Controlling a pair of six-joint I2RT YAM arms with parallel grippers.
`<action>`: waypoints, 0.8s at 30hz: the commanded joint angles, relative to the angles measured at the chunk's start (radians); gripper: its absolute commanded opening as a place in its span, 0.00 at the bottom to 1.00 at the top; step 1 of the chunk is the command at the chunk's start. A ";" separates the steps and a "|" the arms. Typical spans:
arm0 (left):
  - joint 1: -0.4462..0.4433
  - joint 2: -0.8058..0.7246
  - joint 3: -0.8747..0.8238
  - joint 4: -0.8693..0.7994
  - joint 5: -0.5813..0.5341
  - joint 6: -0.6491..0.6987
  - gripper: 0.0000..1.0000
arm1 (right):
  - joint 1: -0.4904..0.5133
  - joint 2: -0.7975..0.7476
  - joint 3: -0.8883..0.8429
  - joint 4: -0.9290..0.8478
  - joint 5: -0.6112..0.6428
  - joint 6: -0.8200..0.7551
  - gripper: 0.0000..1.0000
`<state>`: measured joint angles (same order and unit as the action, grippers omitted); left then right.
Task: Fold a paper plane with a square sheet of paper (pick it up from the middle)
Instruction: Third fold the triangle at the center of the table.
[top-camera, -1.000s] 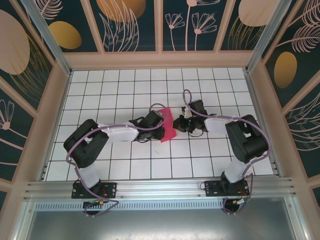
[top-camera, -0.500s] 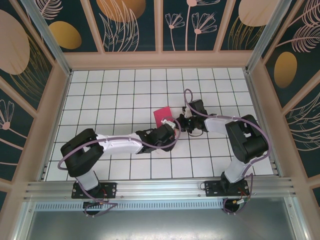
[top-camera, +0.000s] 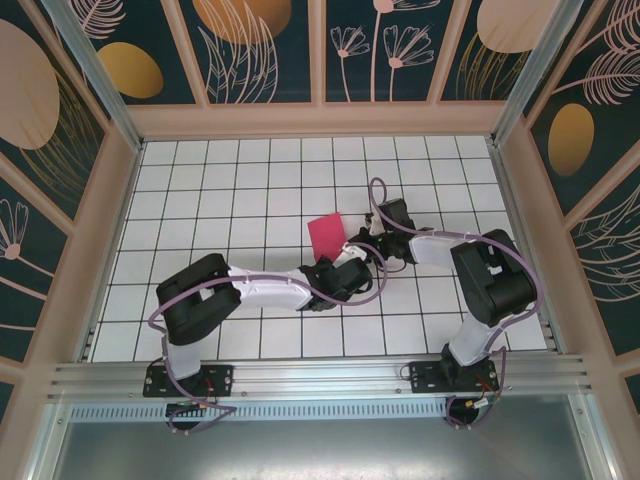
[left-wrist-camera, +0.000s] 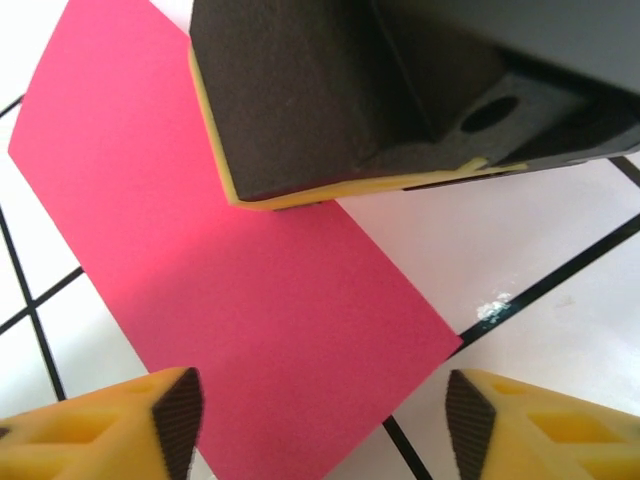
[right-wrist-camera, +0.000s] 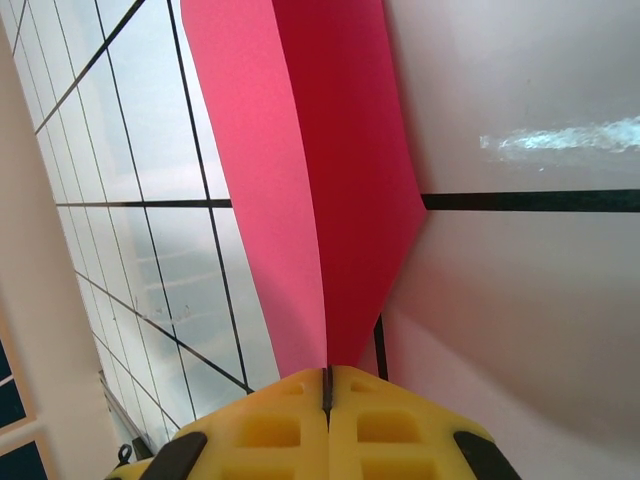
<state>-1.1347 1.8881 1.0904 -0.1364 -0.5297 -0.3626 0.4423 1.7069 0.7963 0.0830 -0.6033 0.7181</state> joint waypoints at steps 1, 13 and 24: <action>0.001 0.024 0.026 -0.024 -0.061 0.016 0.60 | 0.007 -0.013 0.016 0.004 -0.027 0.001 0.07; 0.002 0.009 0.019 -0.003 -0.061 0.022 0.13 | 0.006 -0.006 0.040 -0.017 -0.021 -0.012 0.10; 0.004 -0.034 -0.016 0.043 0.002 0.001 0.00 | -0.011 -0.042 0.036 -0.027 -0.010 -0.029 0.23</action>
<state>-1.1362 1.8908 1.0920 -0.1295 -0.5705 -0.3496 0.4393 1.7069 0.8127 0.0704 -0.6033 0.7097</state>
